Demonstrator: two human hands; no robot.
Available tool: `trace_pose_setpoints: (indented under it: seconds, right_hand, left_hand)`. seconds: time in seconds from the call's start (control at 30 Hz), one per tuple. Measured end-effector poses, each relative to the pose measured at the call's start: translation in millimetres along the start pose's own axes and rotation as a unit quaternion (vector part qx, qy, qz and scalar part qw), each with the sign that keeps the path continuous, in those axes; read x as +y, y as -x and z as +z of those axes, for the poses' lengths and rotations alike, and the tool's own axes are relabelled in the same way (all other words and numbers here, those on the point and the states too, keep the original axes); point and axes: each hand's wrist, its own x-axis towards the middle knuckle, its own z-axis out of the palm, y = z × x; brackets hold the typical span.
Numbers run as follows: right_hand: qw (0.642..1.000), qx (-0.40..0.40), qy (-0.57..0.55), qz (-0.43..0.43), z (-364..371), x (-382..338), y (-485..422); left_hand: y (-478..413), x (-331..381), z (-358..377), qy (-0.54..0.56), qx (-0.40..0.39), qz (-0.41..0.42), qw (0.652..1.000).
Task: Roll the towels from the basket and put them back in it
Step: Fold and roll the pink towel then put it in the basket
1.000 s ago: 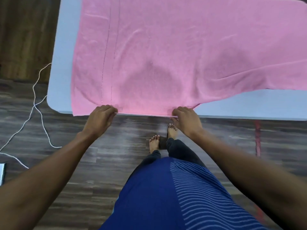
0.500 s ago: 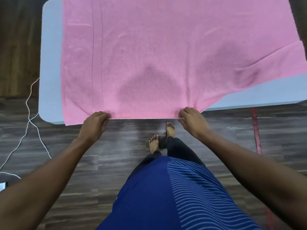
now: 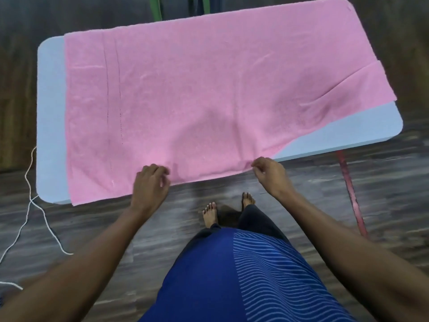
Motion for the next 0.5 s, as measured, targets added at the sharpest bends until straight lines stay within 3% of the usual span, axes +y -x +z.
trace_pose_setpoints:
  seconds: [0.3, 0.4, 0.5]
  right_hand:
    - [0.995, 0.069, -0.014, 0.064, -67, 77, -24]
    - [0.997, 0.060, 0.014, 0.036, -87, 109, -46]
    - [0.998, 0.031, 0.048, 0.002, -105, 136, -66]
  left_hand:
    - [-88, 217, 85, 0.143, -0.099, 0.112, 0.978]
    - [-108, 270, 119, 0.126, -0.121, 0.101, 0.979]
    - [-118, 301, 144, 0.091, -0.094, 0.049, 0.990]
